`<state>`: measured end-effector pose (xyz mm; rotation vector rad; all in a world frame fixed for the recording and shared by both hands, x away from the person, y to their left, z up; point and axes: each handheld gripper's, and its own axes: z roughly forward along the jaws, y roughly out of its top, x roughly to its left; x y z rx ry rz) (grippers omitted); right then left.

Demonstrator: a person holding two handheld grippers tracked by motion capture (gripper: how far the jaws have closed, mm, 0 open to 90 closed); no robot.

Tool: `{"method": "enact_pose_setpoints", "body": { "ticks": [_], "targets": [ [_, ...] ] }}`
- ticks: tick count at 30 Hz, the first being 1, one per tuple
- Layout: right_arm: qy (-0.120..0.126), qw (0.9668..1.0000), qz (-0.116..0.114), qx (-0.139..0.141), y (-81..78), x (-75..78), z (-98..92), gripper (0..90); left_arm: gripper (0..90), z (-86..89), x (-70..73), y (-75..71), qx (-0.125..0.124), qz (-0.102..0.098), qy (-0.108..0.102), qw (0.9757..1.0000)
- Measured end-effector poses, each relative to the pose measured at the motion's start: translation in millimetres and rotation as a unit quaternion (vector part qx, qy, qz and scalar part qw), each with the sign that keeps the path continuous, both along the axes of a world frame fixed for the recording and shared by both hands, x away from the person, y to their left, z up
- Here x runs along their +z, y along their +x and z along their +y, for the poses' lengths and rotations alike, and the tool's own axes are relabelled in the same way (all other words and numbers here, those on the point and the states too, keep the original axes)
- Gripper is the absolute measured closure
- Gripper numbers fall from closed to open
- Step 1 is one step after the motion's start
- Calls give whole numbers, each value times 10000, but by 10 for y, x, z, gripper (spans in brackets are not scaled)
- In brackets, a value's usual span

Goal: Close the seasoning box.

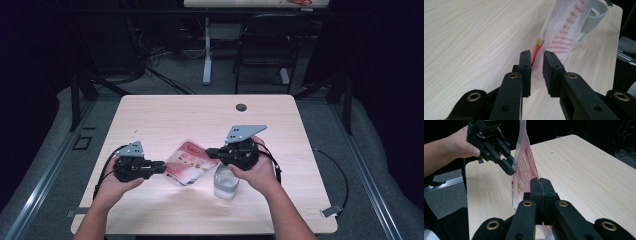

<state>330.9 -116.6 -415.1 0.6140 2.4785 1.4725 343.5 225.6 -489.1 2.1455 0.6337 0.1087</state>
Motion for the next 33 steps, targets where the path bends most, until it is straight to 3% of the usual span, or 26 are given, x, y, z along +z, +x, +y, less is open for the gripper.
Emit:
{"method": "enact_pose_setpoints", "body": {
  "ticks": [6, 9, 14, 18, 19, 22, 33],
  "targets": [
    [-43, 10000, 22, 28, 13, -45, 21, 900, 775, -16, -100, 24, -10, 99, -13, 10000],
    [-98, 9999, 43, 53, 21, -76, 35, 900, 773, -62, -147, 32, -53, 135, 221, 9997],
    [-148, 9999, 42, 46, 21, -118, 53, 900, 748, -123, -176, 24, -82, 152, 375, 9991],
    [-121, 9999, 38, 76, 15, -114, 54, 899, 682, -108, -157, 21, -56, 130, 269, 9995],
    [-140, 9999, 26, 93, 15, -114, 61, 899, 658, -96, -139, 17, -67, 95, 105, 9999],
    [-172, 9998, 8, 114, 17, -119, 85, 899, 625, -73, -91, 0, -98, 14, -97, 9999],
    [-28, 9997, 52, 247, 25, -121, 163, 885, 597, -65, -27, -41, -152, -39, -159, 9998]
  ]
}}
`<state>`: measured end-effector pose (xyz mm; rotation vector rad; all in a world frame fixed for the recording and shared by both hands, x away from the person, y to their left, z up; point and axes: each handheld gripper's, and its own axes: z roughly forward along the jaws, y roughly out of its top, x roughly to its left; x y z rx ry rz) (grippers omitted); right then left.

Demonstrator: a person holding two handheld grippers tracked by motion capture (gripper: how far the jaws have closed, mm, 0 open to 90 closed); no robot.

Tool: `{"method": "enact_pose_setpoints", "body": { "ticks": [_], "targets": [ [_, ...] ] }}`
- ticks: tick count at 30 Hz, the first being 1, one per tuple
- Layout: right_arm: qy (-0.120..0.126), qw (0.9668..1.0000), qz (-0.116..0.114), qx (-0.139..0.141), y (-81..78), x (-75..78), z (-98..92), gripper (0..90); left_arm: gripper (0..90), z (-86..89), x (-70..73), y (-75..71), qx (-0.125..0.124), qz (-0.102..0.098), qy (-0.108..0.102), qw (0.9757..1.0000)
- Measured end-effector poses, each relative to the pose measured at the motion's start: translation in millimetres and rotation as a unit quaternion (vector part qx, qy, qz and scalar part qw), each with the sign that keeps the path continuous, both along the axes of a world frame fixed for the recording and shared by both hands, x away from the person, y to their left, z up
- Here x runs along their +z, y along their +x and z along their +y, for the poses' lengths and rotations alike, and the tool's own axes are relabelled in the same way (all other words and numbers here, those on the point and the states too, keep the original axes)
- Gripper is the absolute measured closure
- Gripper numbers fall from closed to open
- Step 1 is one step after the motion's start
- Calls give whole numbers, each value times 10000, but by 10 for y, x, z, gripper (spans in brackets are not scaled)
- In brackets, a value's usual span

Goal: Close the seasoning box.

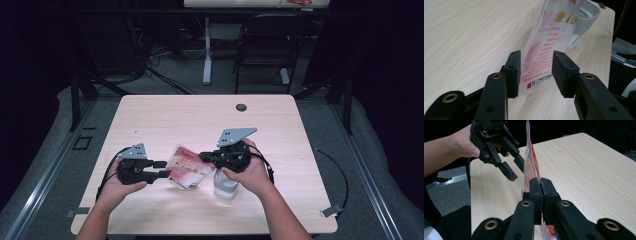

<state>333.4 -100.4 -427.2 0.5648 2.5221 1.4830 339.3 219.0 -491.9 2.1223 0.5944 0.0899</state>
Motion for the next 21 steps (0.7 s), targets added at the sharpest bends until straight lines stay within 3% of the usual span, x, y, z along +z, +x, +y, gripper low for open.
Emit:
{"method": "enact_pose_setpoints", "body": {
  "ticks": [7, 12, 17, 21],
  "targets": [
    [72, 9999, 66, 64, 2, -5, 27, 872, 597, -3, 8, -9, -30, 4, -19, 10000],
    [101, 9998, 101, 160, 1, -2, 90, 858, 588, 9, 23, -19, -82, 17, -151, 9999],
    [181, 9994, 141, 243, 1, 4, 164, 824, 583, 28, 22, -26, -92, 23, -112, 9999],
    [371, 9989, 119, 277, -16, 41, 198, 782, 577, 71, 33, -44, -57, -12, -170, 9998]
  ]
}}
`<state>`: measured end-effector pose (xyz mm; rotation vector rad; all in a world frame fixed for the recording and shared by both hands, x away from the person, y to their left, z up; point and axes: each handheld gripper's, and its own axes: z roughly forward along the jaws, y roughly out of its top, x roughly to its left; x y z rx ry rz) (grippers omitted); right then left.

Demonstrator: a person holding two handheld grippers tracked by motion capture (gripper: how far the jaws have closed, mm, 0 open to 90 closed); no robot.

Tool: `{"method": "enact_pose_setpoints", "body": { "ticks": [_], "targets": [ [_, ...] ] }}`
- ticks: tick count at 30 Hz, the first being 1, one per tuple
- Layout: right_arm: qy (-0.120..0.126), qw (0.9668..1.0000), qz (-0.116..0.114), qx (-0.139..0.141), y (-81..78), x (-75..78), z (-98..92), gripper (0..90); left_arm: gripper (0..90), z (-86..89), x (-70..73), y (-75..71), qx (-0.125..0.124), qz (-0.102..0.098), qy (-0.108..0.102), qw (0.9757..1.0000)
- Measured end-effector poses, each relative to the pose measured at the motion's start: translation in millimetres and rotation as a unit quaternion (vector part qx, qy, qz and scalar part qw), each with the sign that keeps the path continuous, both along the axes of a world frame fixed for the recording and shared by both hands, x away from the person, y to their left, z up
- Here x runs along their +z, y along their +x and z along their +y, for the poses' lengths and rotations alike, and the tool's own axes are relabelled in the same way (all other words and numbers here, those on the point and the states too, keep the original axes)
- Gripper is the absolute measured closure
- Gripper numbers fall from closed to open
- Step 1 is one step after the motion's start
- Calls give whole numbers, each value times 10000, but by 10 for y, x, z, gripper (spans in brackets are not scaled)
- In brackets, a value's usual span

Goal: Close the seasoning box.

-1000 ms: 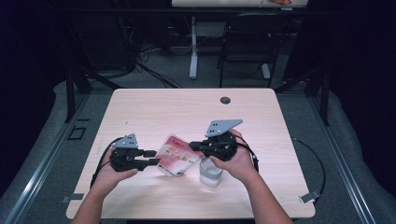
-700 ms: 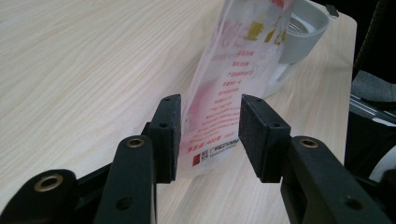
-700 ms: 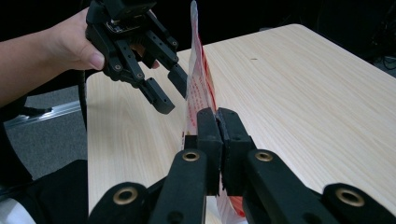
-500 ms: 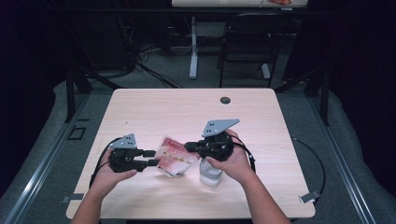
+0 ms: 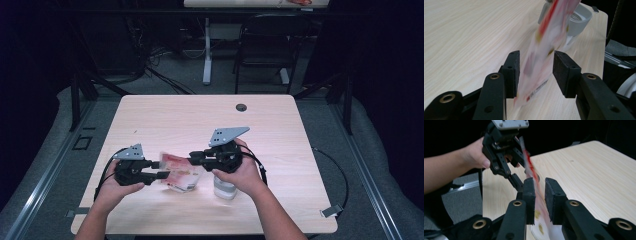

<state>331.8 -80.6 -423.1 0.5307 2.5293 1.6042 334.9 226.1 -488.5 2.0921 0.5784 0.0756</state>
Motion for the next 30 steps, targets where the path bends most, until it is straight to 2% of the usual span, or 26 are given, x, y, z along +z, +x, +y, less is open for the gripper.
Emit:
{"method": "enact_pose_setpoints", "body": {
  "ticks": [1, 3, 6, 13, 19, 30],
  "targets": [
    [0, 10000, 0, 0, 0, 0, 0, 782, 571, 0, 0, 0, 0, 0, 0, 10000],
    [208, 9998, -45, -18, -20, 70, -10, 765, 571, 53, -11, -7, 63, 25, 34, 10000],
    [312, 9994, -123, -54, -49, 123, -40, 749, 554, 103, -35, -16, 123, 98, 25, 9999],
    [343, 9988, -179, -284, -59, 157, -149, 720, 524, 210, -31, -28, 266, 105, -106, 9995],
    [367, 9979, -213, -485, -59, 188, -274, 716, 520, 340, -7, -40, 434, 81, -98, 9990],
    [333, 9936, -291, -1042, -43, 232, -530, 736, 532, 572, 64, -66, 771, -61, -313, 9965]
  ]
}}
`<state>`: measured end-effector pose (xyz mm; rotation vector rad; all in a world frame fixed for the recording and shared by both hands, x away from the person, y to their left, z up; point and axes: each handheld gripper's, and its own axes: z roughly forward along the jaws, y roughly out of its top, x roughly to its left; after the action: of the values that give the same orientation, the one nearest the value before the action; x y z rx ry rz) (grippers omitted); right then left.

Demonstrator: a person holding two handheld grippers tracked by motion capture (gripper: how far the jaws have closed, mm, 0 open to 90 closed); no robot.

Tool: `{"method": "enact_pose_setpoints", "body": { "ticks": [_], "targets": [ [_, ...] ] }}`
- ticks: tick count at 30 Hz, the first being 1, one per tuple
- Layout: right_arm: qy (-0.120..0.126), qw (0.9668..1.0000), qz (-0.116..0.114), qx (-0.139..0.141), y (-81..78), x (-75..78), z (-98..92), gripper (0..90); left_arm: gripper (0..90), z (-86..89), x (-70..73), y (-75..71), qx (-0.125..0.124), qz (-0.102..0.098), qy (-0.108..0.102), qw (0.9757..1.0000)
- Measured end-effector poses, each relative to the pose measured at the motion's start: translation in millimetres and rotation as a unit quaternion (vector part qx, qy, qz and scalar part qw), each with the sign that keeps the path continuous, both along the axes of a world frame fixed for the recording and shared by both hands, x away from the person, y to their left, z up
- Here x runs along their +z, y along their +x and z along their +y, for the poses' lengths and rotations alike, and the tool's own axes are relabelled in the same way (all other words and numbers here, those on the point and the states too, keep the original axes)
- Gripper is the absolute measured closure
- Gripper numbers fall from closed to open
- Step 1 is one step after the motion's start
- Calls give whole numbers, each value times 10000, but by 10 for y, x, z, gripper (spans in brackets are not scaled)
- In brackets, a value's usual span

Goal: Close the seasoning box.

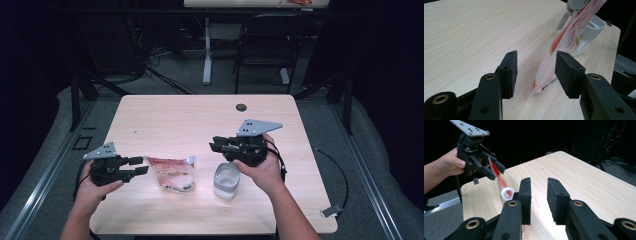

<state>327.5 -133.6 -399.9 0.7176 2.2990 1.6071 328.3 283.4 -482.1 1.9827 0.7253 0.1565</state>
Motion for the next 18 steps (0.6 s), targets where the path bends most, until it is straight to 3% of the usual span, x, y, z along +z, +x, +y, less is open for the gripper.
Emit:
{"method": "enact_pose_setpoints", "body": {
  "ticks": [11, 18],
  "targets": [
    [-27, 9978, 63, -660, 60, 1, -256, 787, 555, 69, -6, 9, 214, -74, -11, 9997],
    [-39, 9957, 117, -919, 84, -54, -394, 845, 582, 94, 0, 5, 355, -123, -49, 9993]
  ]
}}
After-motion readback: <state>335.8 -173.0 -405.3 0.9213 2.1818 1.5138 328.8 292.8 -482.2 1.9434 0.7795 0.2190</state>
